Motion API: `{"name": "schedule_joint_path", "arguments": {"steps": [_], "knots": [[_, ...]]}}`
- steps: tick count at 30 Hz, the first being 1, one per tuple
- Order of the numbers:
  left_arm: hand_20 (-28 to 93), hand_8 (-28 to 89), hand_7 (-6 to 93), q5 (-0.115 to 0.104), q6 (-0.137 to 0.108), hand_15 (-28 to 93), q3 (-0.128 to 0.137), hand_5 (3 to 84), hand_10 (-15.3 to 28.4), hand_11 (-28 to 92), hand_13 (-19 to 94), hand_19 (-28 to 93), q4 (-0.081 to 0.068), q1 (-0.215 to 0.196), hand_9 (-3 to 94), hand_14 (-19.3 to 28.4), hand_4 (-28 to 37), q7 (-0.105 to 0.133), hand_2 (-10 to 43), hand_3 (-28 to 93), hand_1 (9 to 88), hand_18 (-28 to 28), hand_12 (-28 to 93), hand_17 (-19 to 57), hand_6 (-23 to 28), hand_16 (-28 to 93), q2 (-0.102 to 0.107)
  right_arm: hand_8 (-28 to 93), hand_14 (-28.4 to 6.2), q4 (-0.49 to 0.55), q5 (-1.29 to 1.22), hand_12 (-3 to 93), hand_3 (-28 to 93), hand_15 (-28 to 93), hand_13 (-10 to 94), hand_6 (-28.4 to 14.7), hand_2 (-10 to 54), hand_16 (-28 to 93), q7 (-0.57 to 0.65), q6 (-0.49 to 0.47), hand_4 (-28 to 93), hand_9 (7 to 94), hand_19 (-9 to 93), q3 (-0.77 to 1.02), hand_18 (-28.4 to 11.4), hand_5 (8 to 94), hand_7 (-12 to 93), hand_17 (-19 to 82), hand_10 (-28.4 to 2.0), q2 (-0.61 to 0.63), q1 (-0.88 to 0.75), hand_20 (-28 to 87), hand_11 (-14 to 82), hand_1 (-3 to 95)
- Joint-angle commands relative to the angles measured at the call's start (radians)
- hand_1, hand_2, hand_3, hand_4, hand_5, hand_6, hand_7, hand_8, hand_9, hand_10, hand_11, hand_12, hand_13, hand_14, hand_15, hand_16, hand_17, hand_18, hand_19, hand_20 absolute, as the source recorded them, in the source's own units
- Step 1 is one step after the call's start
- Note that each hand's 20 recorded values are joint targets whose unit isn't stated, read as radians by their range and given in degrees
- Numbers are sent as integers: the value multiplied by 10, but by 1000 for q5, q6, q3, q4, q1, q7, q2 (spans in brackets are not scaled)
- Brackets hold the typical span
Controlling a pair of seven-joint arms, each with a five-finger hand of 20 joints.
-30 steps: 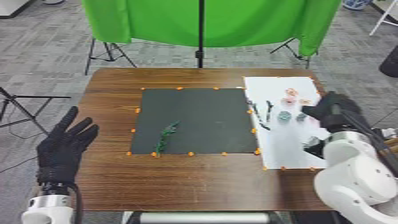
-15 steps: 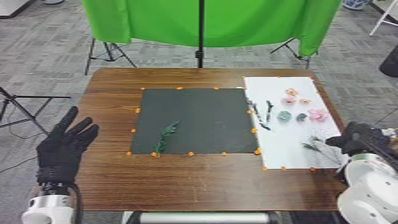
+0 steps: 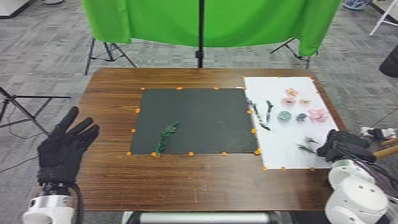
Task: Arrange flowers
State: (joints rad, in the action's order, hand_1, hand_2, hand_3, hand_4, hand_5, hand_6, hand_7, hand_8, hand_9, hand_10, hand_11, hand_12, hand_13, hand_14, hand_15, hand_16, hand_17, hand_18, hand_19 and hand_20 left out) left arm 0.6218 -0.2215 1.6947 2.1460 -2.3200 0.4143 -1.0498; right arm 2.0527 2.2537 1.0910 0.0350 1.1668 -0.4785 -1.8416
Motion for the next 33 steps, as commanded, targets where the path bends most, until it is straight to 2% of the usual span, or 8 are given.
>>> {"name": "schedule_joint_path", "arguments": {"steps": [1, 10, 16, 17, 18, 23, 31, 33], "knots": [[0, -78, 67, -10, -11, 517, 2, 334, 190, 213, 198, 559, 1, -20, 313, 267, -283, 6, 67, 799, 187, 284, 109, -80, 61, -95, 0, 25, -87, -15, 81, 246, 672, 715, 739, -14, -80, 181, 32, 24, -282, 802, 918, -20, -233, 838, 202, 365, -122, 25, 7, 248, 434, 534], [1, -78, 68, -15, -20, 517, 8, 335, 189, 212, 198, 559, 6, -27, 313, 268, -283, 18, 67, 799, 187, 284, 109, -80, 61, -96, 8, 56, -76, 105, 160, 230, 682, 724, 793, -10, -94, 207, 10, 77, -283, 855, 932, -20, -229, 880, 179, 414, -121, 13, 68, 313, 463, 551], [1, -78, 67, -15, -27, 517, 22, 335, 189, 213, 198, 559, 12, -38, 314, 268, -283, 15, 67, 799, 187, 284, 109, -80, 61, -95, 11, 61, -78, 187, 110, 228, 694, 725, 809, -14, -95, 213, -83, 74, -283, 871, 932, -247, -235, 892, 169, 429, -119, -85, 359, 345, 463, 549], [1, -79, 67, -19, -30, 517, 20, 335, 189, 213, 198, 559, 13, -40, 313, 268, -283, 23, 67, 799, 187, 284, 110, -80, 61, -95, 15, 61, -79, 183, 93, 228, 698, 725, 812, -16, -95, 213, -88, 81, -283, 873, 932, -322, -236, 894, 167, 432, -120, -117, 440, 351, 462, 548], [1, -79, 67, -15, -26, 517, 21, 335, 190, 213, 198, 559, 12, -35, 313, 268, -283, 12, 67, 799, 187, 284, 110, -80, 61, -95, 12, 62, -79, 174, 82, 229, 700, 725, 813, -16, -95, 214, -94, 82, -283, 875, 932, -388, -237, 895, 166, 433, -120, -151, 503, 355, 462, 548], [1, -79, 67, -13, -28, 518, 17, 335, 190, 212, 198, 559, 13, -24, 313, 268, -283, 10, 67, 799, 188, 284, 109, -80, 62, -96, 21, 66, -80, 58, 70, 230, 705, 726, 819, -17, -95, 216, -133, 30, -283, 879, 932, -646, -240, 900, 166, 437, -121, -352, 743, 369, 462, 545], [1, -78, 66, -11, -33, 518, 6, 335, 189, 213, 197, 559, 13, -17, 313, 269, -283, 1, 66, 803, 188, 284, 108, -80, 62, -96, 41, 67, -78, -116, 23, 233, 710, 729, 822, -17, -95, 217, -158, -60, -283, 885, 932, -811, -243, 903, 162, 441, -121, -548, 850, 383, 467, 537], [1, -78, 67, -6, -28, 517, 12, 335, 189, 213, 197, 559, 15, -15, 313, 268, -283, -15, 66, 803, 189, 284, 109, -80, 62, -96, 34, 67, -78, -154, 8, 234, 709, 731, 823, -17, -95, 218, -152, -98, -283, 885, 932, -824, -244, 904, 163, 442, -120, -581, 857, 385, 469, 534]]}}
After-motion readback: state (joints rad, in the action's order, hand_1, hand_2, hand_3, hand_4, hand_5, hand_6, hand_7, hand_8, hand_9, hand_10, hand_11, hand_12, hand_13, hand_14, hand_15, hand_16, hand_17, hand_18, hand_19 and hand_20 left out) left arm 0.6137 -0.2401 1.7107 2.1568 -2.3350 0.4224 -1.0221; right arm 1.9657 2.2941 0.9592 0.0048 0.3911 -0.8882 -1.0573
